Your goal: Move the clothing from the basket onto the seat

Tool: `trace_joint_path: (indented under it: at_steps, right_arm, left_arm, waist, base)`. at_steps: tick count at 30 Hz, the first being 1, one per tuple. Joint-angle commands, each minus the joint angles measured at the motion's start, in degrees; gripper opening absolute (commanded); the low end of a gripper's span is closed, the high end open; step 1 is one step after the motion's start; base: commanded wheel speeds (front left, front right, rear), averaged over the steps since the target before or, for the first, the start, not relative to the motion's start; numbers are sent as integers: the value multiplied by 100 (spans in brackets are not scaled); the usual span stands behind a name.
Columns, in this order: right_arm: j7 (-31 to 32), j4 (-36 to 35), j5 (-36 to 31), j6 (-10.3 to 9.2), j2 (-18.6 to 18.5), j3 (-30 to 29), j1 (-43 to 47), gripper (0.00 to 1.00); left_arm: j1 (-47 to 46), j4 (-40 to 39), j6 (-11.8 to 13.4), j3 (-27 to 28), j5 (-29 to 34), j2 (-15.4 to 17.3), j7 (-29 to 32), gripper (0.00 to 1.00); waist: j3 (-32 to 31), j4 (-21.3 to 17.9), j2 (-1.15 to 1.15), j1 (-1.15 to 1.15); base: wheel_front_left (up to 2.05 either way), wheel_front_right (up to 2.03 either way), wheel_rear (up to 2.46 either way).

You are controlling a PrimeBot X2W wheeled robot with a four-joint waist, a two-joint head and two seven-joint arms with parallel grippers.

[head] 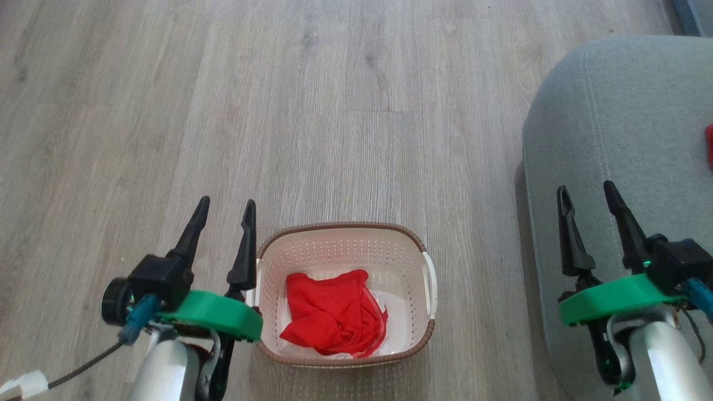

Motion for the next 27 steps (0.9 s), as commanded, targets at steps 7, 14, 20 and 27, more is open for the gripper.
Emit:
trace_joint_path:
  at_steps: [7,14,20,27]
  right_arm:
    - [-37,-217,-228,-1,120,22,-5,100]
    - [-37,-235,-246,-1,134,-15,-5,100]
    - [-37,-220,-251,-1,147,-26,13,100]
    - [-37,-174,-249,-1,164,-24,13,100]
  left_arm:
    - [-75,-85,80,99,32,2,-28,100]
    - [-104,-68,116,44,-6,2,-28,100]
    - [-98,-72,126,5,-3,2,-28,100]
    - [-76,-49,127,-27,8,2,-28,100]
  waist:
    - [67,9,0,0]
    - [93,18,0,0]
    - [66,9,0,0]
    - [-11,-38,0,0]
  base:
    - [0,0,0]
    - [0,0,0]
    - [0,0,0]
    - [0,0,0]
